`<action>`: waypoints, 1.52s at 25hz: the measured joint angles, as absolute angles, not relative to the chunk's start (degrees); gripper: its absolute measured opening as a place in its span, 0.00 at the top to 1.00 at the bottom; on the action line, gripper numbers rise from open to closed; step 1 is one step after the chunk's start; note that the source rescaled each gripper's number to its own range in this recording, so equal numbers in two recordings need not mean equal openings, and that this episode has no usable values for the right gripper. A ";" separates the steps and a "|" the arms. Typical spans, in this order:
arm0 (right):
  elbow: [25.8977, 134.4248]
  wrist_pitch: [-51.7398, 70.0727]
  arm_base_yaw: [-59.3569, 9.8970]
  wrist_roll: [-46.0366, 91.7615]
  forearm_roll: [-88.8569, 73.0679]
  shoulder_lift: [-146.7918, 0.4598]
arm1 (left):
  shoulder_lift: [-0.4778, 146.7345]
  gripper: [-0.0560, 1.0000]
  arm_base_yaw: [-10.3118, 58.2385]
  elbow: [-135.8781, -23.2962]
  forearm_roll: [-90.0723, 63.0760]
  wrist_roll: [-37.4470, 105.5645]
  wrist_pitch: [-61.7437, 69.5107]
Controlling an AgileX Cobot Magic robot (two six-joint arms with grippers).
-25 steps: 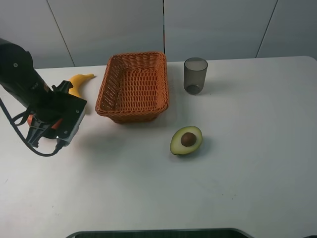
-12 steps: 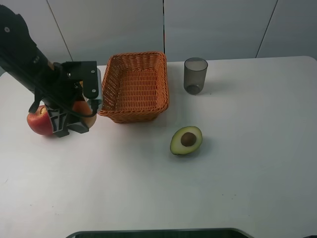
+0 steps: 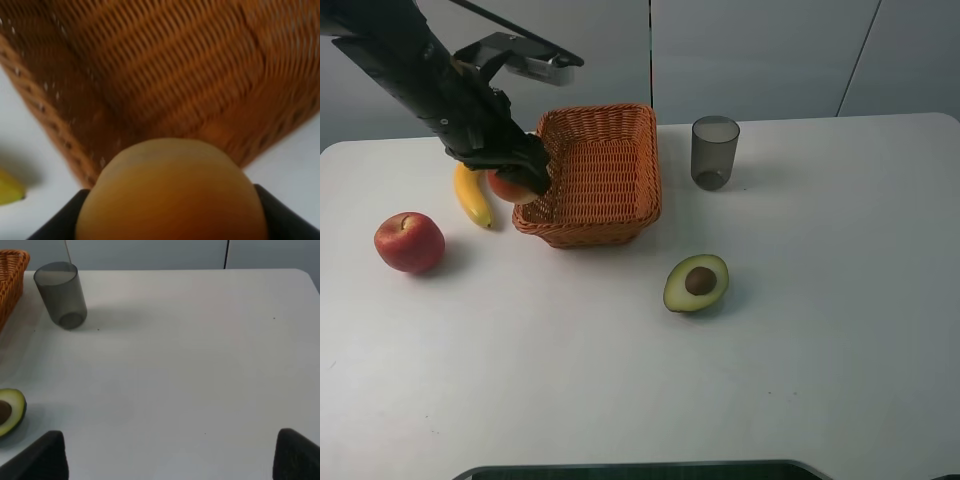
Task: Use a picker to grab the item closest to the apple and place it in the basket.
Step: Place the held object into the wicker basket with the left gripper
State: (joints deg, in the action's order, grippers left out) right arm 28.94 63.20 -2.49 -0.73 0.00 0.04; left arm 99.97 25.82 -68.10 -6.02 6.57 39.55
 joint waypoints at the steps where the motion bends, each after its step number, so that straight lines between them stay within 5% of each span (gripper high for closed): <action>1: 28.94 63.20 -2.49 -0.73 0.00 0.04 | 101.01 0.95 26.48 -68.97 -6.02 4.37 38.29; 15: 28.94 63.20 -2.49 -0.73 0.00 0.04 | 113.26 0.95 29.89 -75.07 10.25 -28.91 24.99; 30: 28.94 63.20 -2.49 -0.73 0.00 0.04 | 116.72 0.95 30.25 -75.19 12.68 -31.11 17.63; 31: 28.94 63.20 -2.49 -0.73 0.00 0.04 | 116.72 0.88 30.25 -75.19 12.68 -31.11 17.47; 32: 28.94 63.20 -2.49 -0.73 0.00 0.04 | 116.72 0.39 30.25 -75.19 12.68 -31.11 17.49; 33: 28.94 63.20 -2.49 -0.73 0.00 0.04 | 116.72 0.17 30.25 -75.19 12.68 -31.11 17.49; 35: 28.94 63.20 -2.49 -0.73 0.00 0.04 | 116.72 0.05 30.25 -75.19 12.68 -31.11 17.49; 38: 28.94 63.20 -2.49 -0.73 0.00 0.04 | 116.72 0.02 30.25 -75.19 12.81 -31.11 17.88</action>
State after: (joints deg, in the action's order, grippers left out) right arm 28.94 63.20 -2.49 -0.73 0.00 0.04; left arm 116.72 30.25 -75.19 12.81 -31.11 17.88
